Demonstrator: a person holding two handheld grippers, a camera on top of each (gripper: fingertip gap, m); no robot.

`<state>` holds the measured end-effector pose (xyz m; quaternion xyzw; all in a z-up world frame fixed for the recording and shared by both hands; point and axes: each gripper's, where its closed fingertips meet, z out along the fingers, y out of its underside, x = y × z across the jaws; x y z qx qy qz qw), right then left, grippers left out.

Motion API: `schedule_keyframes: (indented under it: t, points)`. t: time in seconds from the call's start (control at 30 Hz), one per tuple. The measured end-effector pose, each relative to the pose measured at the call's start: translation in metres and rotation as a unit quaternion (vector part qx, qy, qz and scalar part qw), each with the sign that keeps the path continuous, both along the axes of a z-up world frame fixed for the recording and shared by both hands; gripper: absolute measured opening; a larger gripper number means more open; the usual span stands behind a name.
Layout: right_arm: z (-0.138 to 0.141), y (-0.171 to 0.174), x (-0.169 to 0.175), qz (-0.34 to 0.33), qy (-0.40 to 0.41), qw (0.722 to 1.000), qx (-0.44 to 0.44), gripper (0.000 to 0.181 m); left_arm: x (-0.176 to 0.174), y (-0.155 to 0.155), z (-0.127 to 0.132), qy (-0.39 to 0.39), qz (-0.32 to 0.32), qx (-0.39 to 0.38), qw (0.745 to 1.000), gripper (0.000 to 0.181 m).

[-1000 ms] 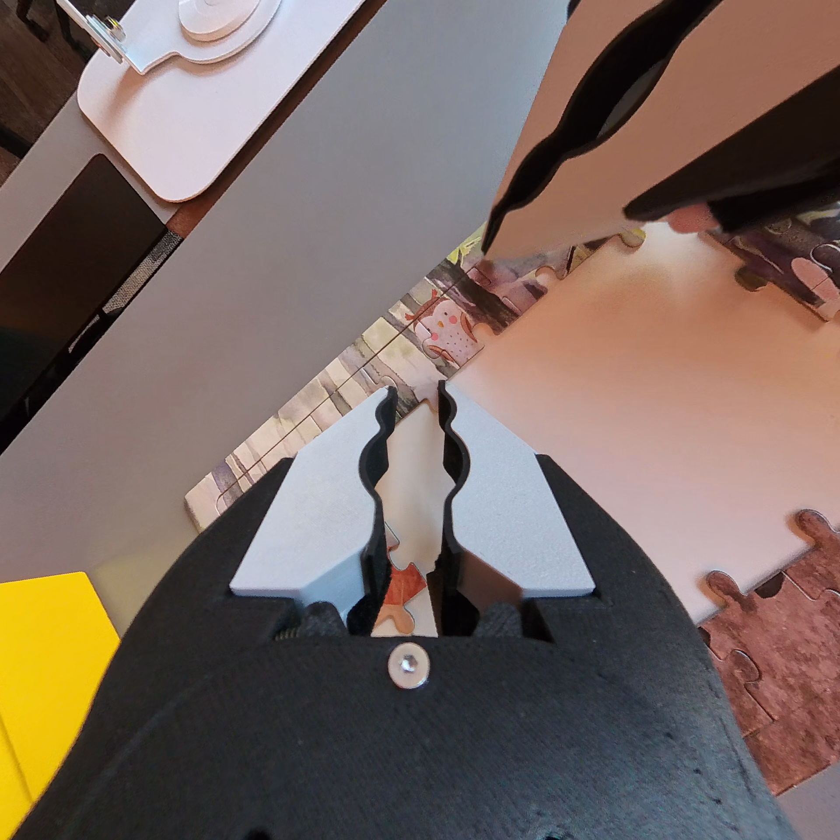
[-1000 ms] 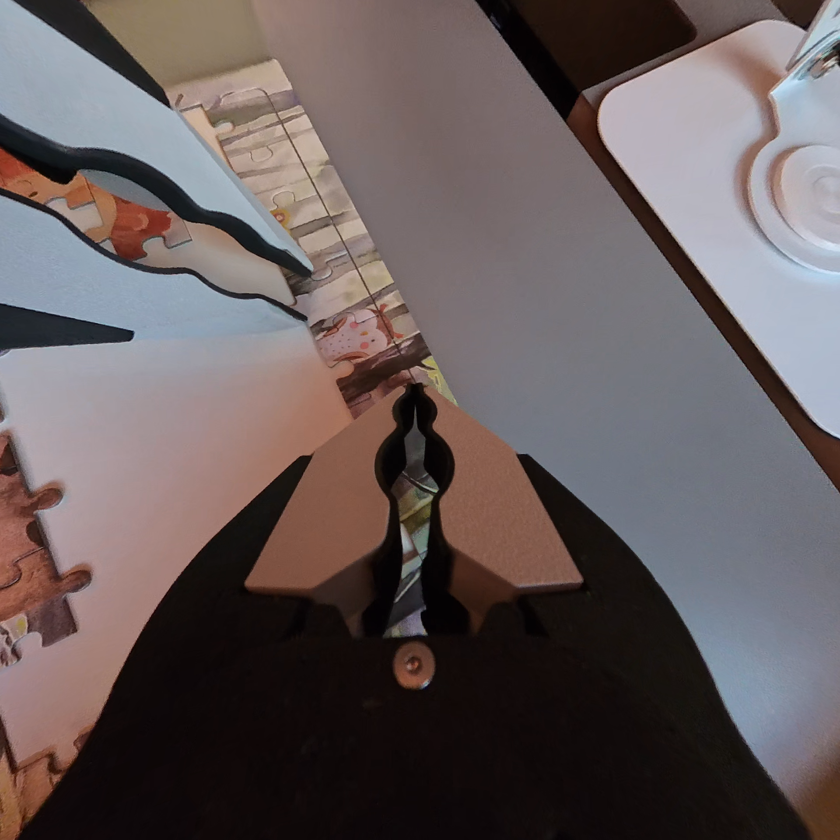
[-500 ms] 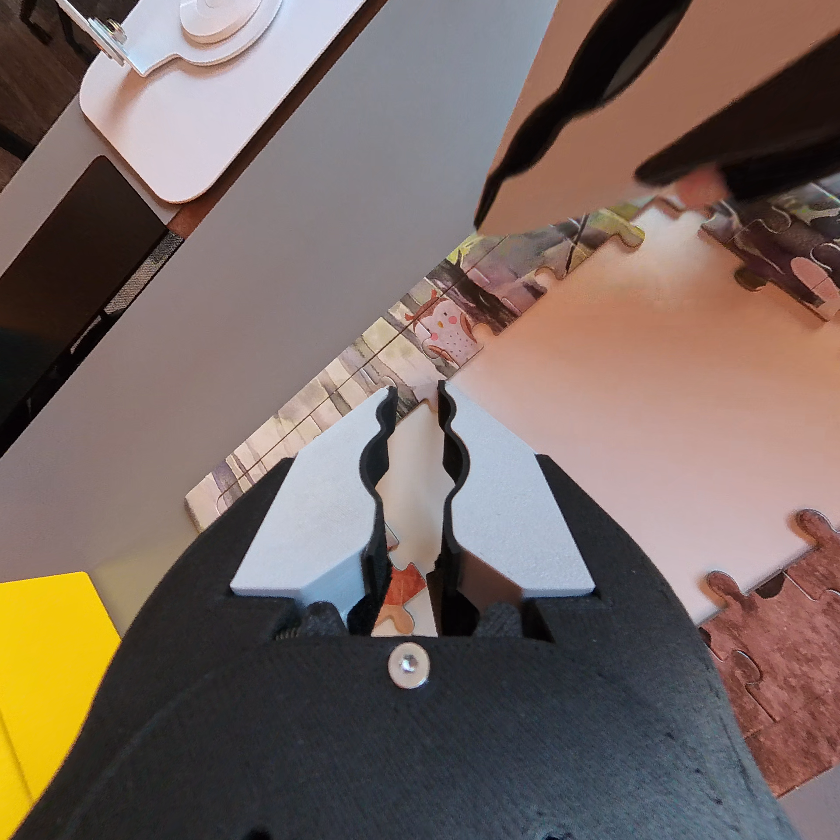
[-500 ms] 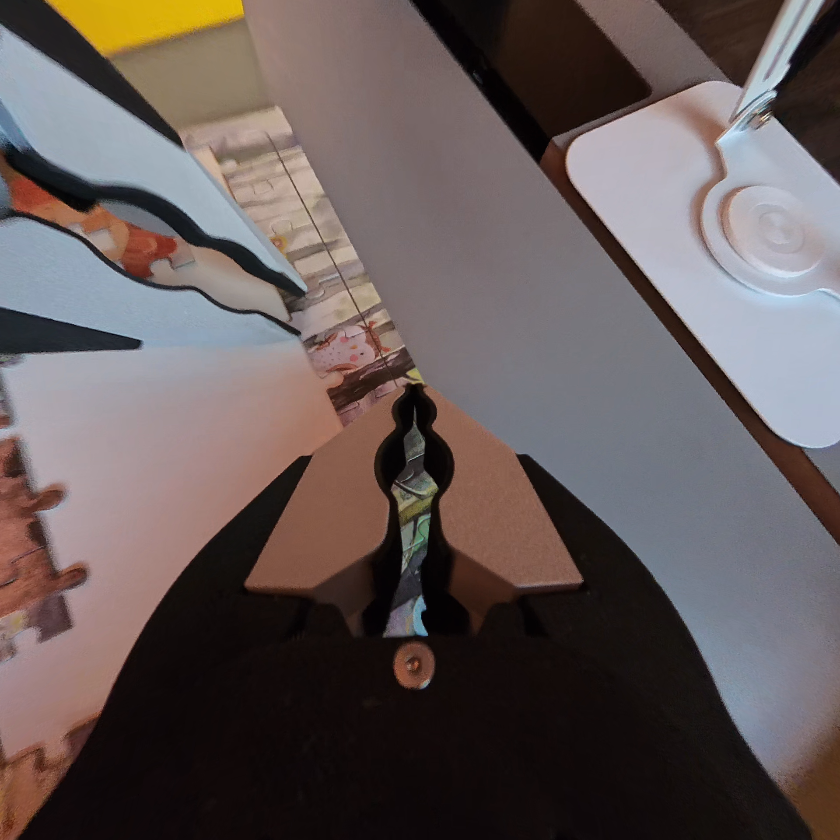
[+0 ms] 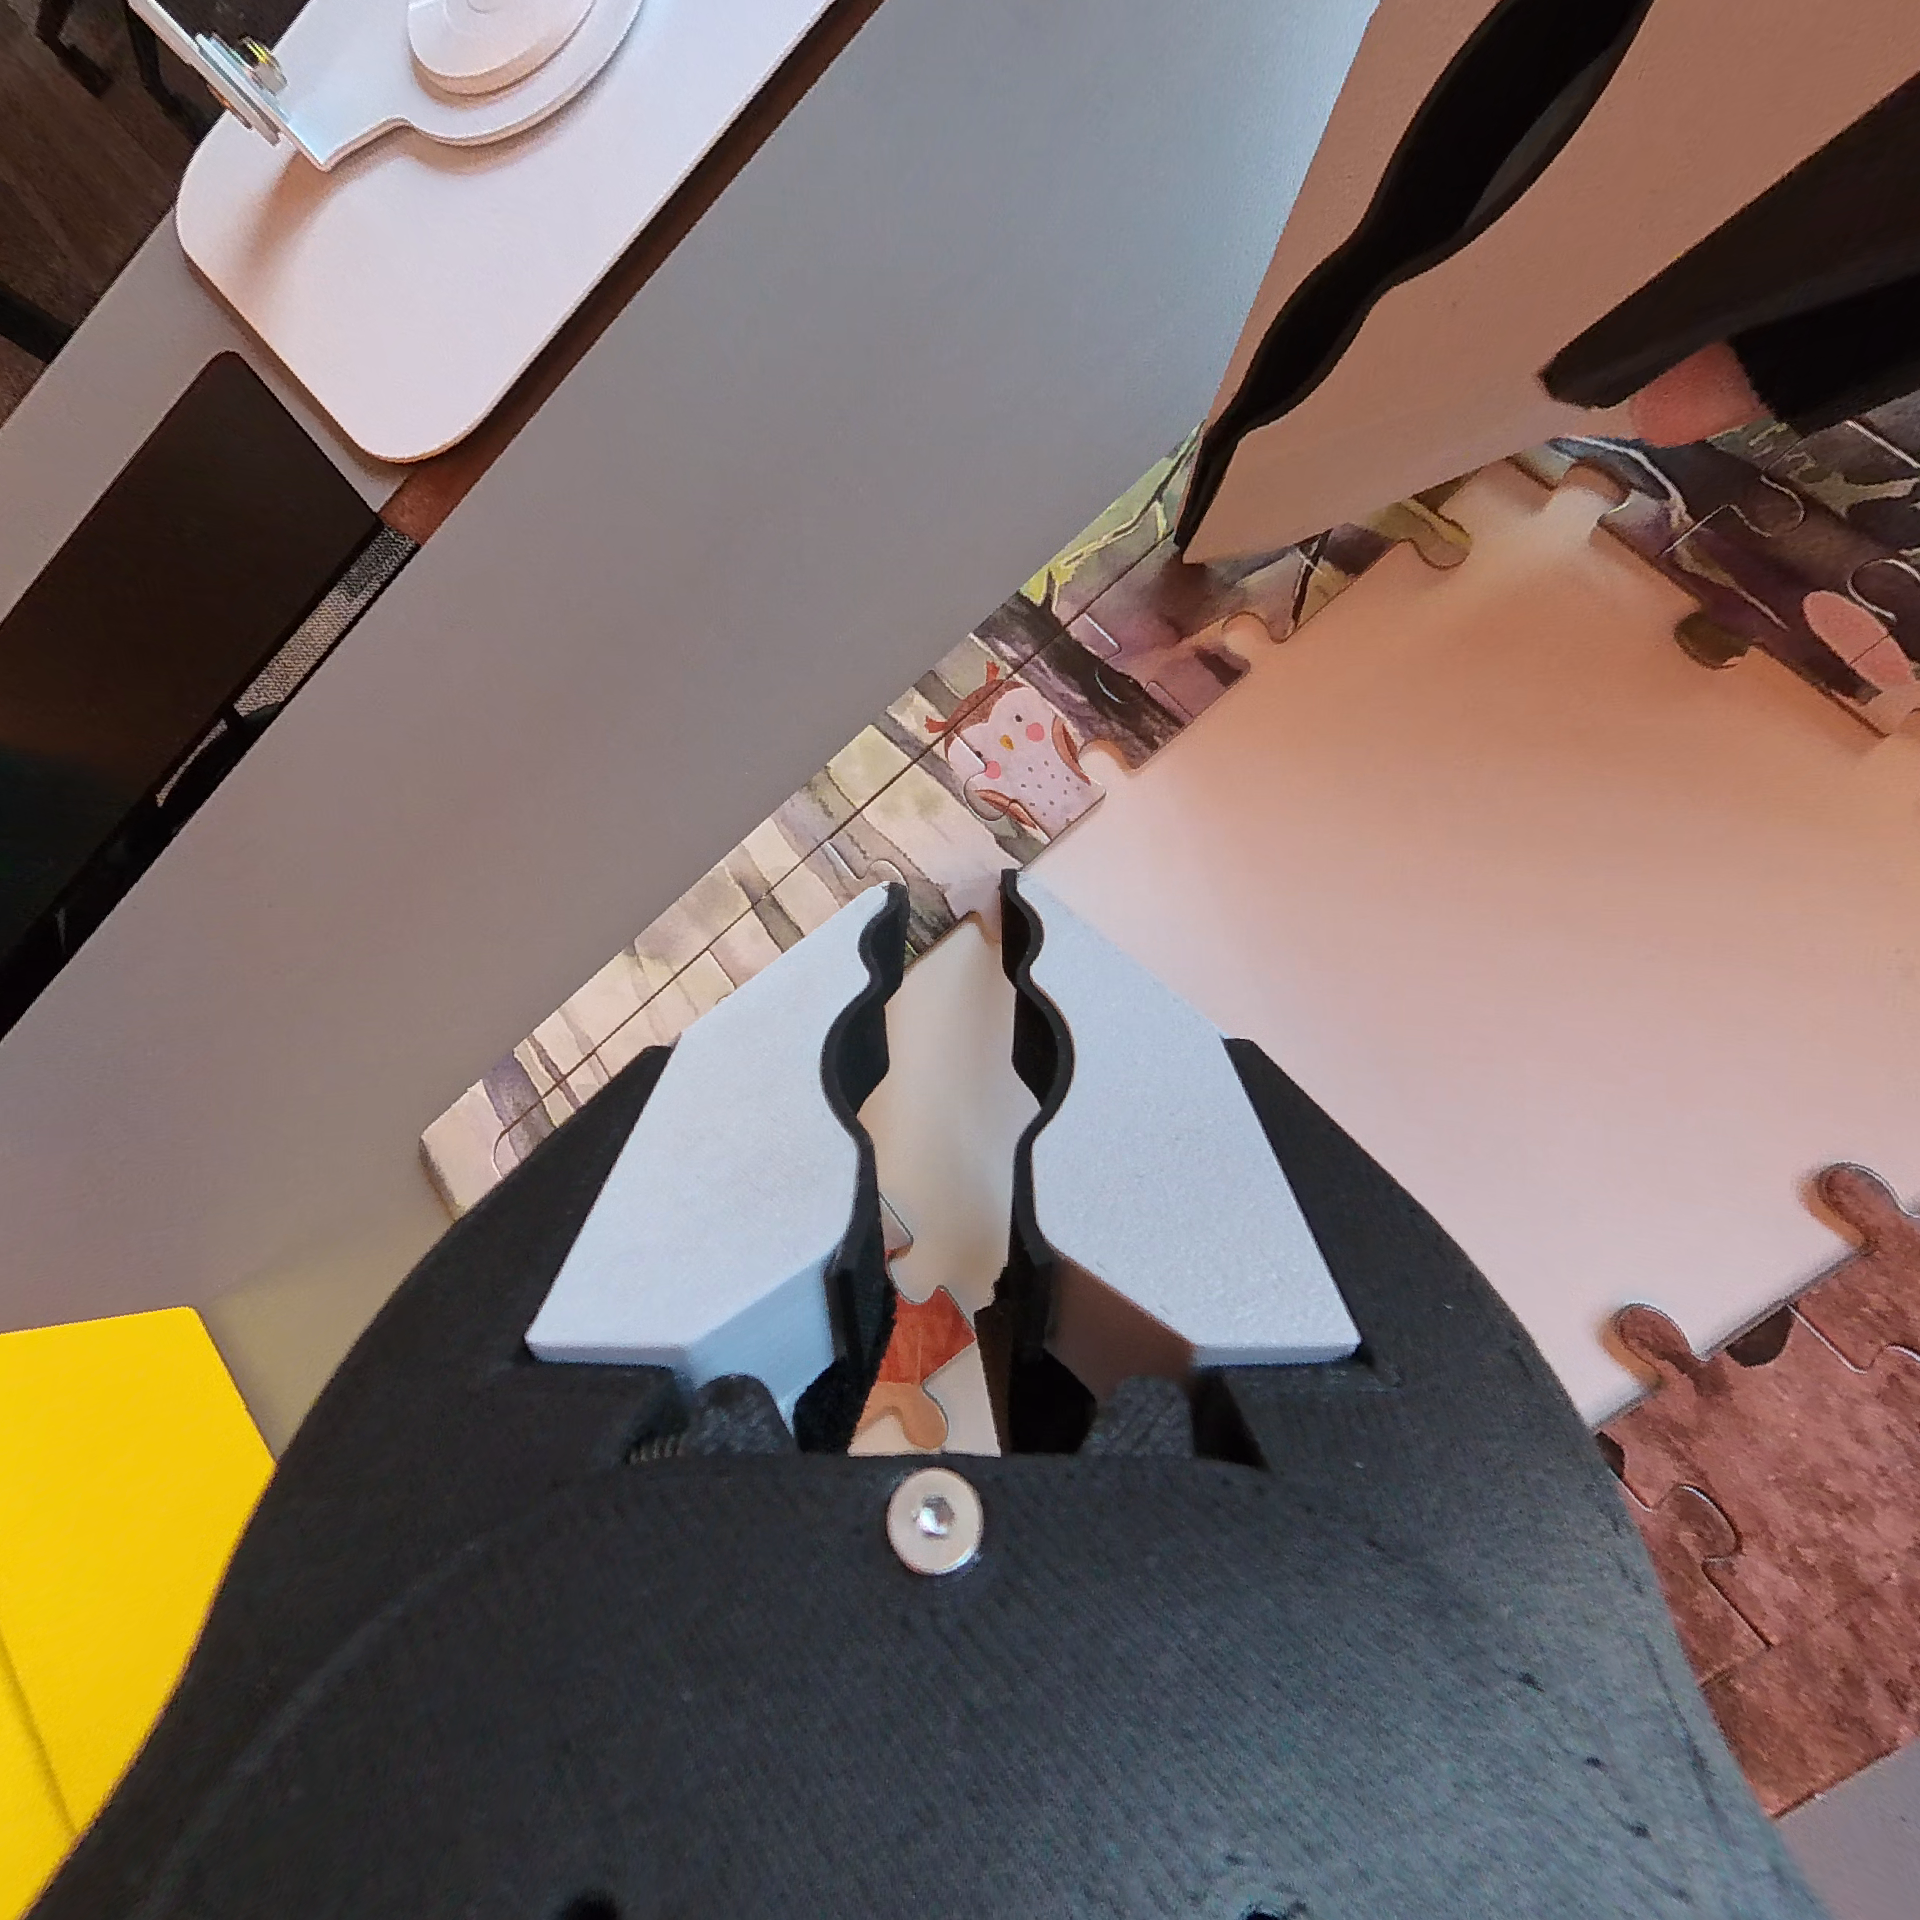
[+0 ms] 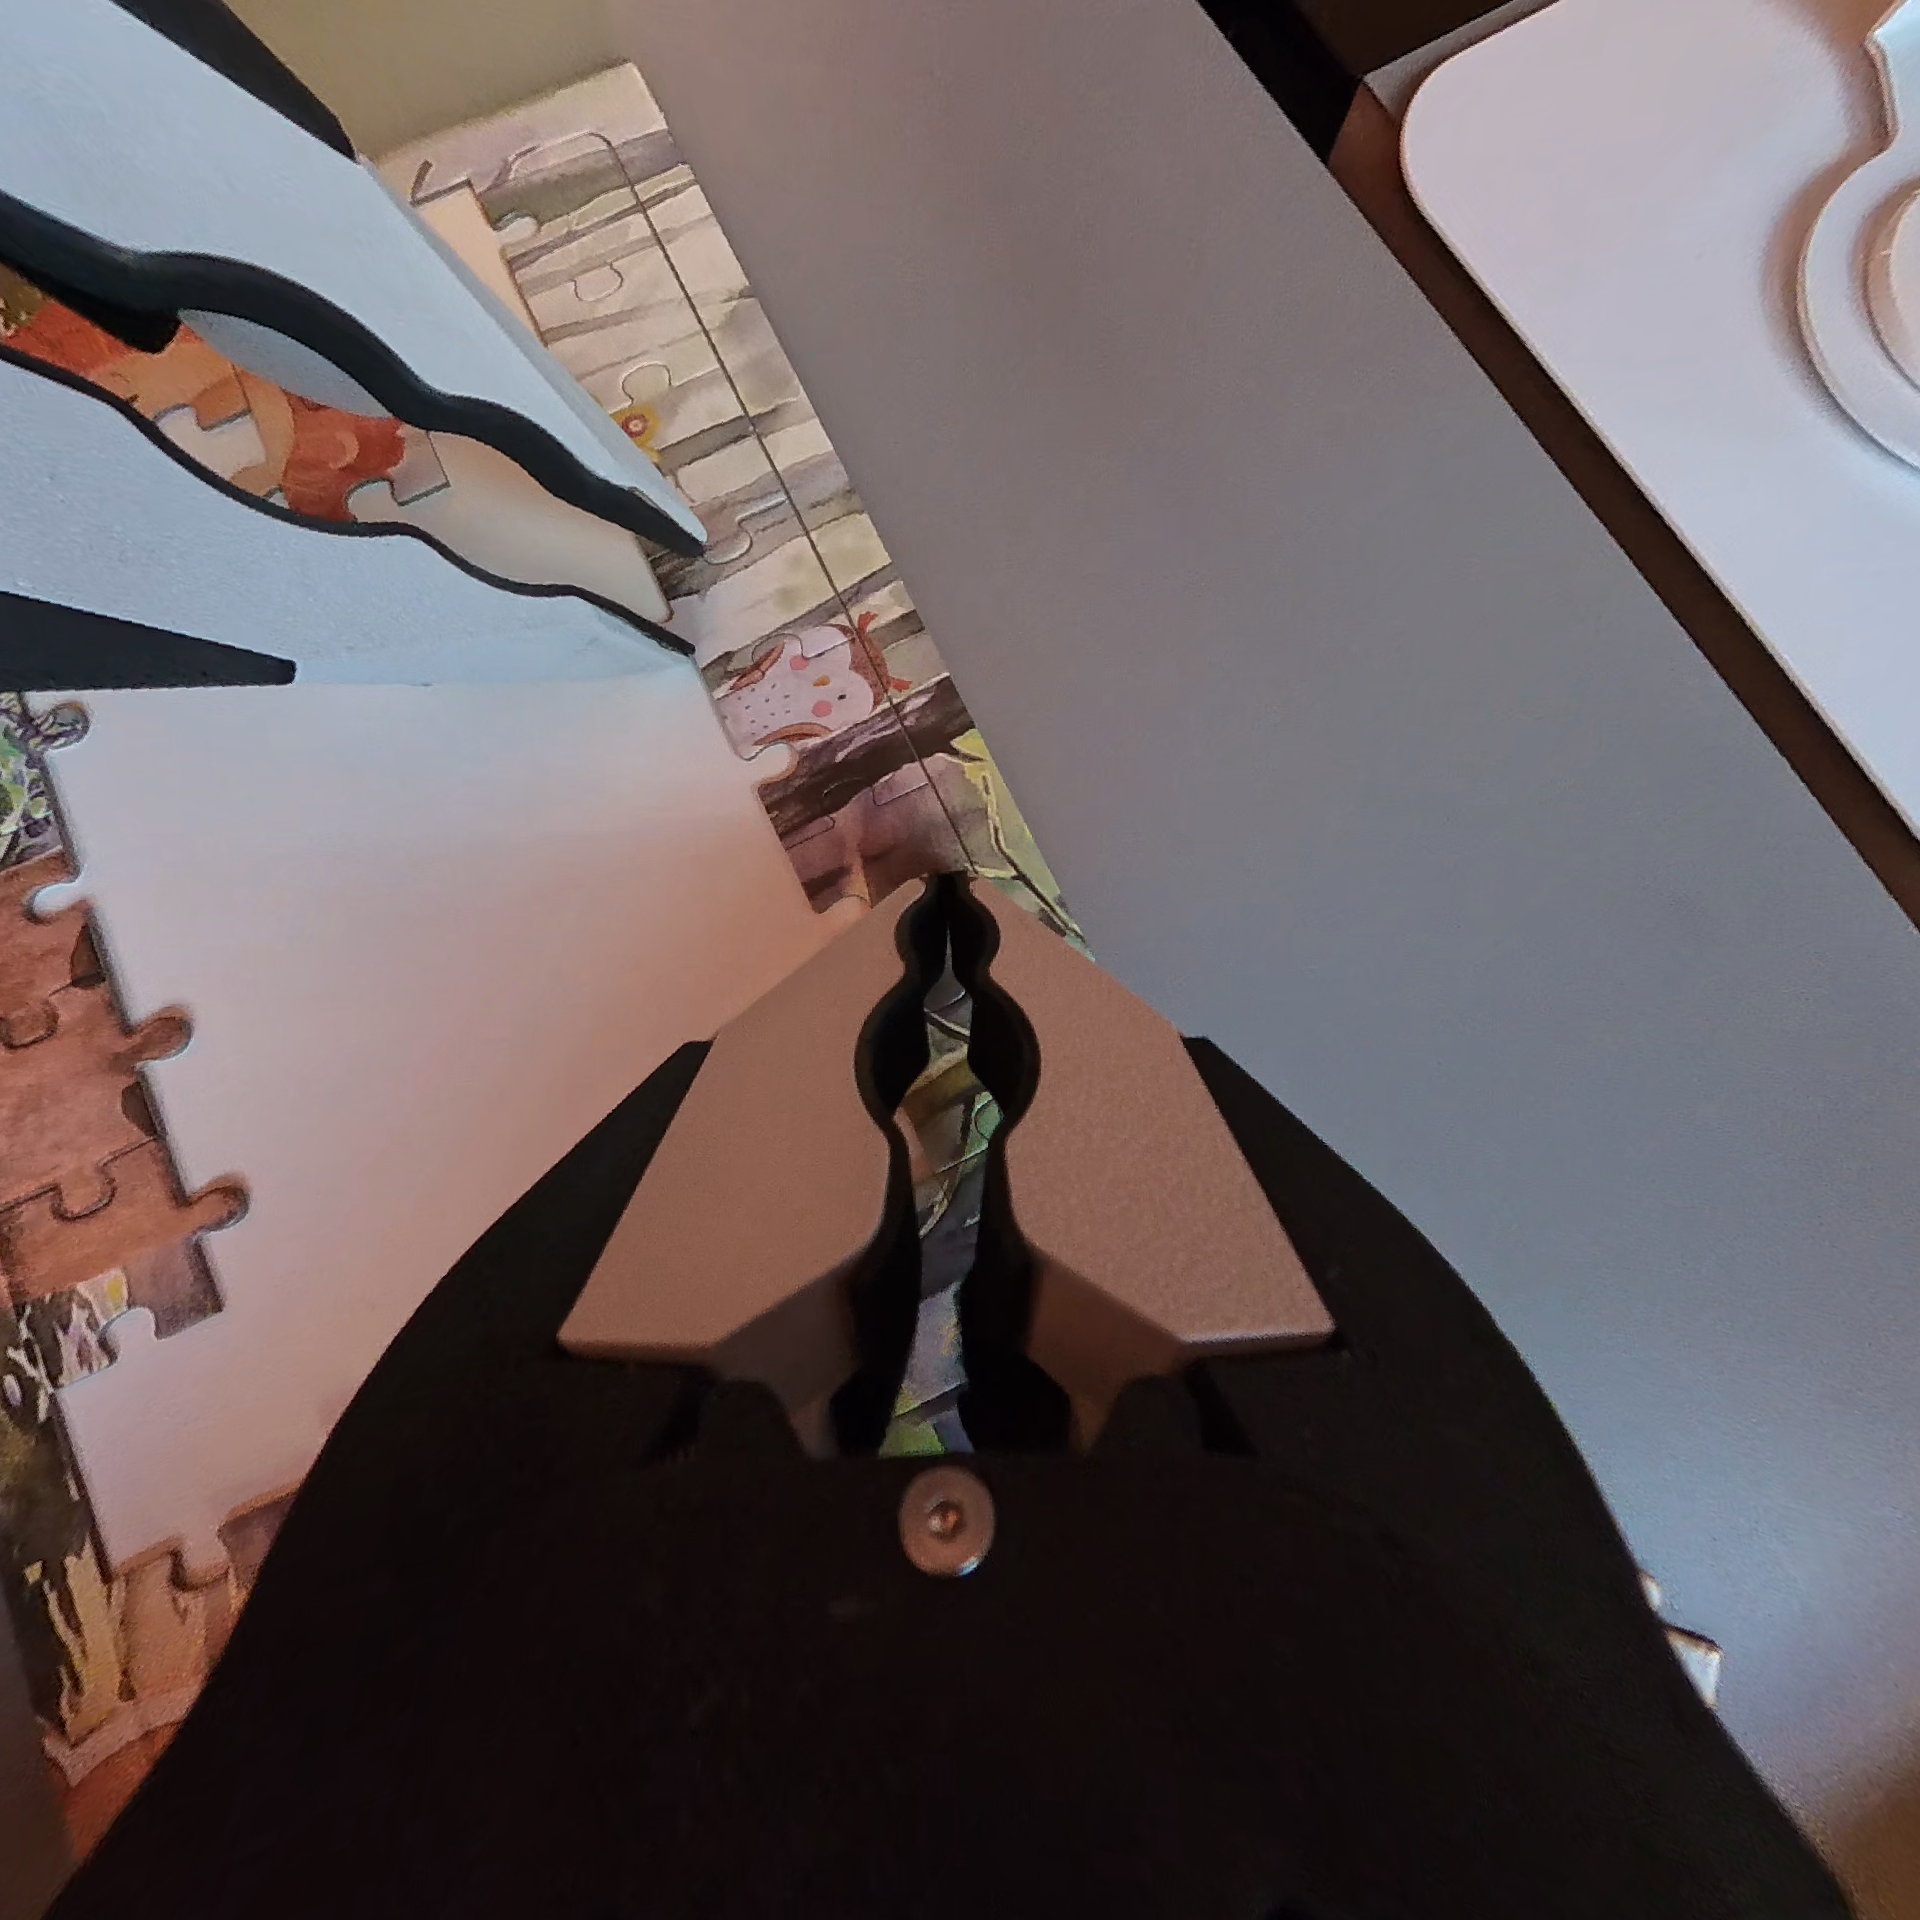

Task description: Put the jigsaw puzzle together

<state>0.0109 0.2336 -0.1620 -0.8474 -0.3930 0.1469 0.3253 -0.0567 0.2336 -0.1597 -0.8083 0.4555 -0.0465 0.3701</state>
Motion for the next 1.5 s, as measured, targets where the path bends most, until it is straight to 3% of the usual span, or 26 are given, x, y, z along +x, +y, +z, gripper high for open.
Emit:
schedule_keyframes:
  t: [0.23,0.6,0.97,1.07,1.17,1.23,1.33,1.4,1.5]
  points:
    - [0.011,-0.001,0.009,-0.004,0.018,1.000,-0.001,0.000,0.000,0.000,0.000,0.001,0.000,0.001,1.000,0.015]
    - [0.000,-0.010,0.013,0.009,-0.026,0.999,-0.027,0.000,0.000,0.000,0.000,-0.001,0.000,-0.001,1.000,0.015]
    - [0.001,-0.019,0.001,0.042,-0.045,0.998,-0.025,0.000,0.000,0.000,0.000,-0.001,0.001,-0.002,1.000,0.015]
    - [0.011,-0.016,-0.018,0.055,-0.006,0.998,0.010,0.000,0.000,0.000,0.000,-0.001,0.000,-0.001,1.000,0.015]
    - [0.001,-0.013,-0.013,0.060,-0.058,0.996,0.019,0.000,0.000,0.000,0.000,-0.001,0.001,-0.001,1.000,0.015]
    - [0.015,-0.005,0.002,0.048,-0.080,0.994,0.058,0.000,-0.002,0.002,0.000,0.000,0.007,0.002,1.000,0.019]
    - [0.071,0.000,0.012,0.012,0.033,0.995,0.089,0.000,-0.005,0.005,0.002,0.010,0.018,0.003,1.000,0.027]
    - [0.091,-0.004,0.023,0.007,0.068,0.994,0.085,0.000,-0.008,0.007,0.006,0.010,0.025,0.008,1.000,0.030]
    - [0.096,0.004,0.063,-0.029,-0.011,0.991,0.129,0.000,-0.012,0.010,0.018,0.001,0.033,0.017,0.999,0.032]
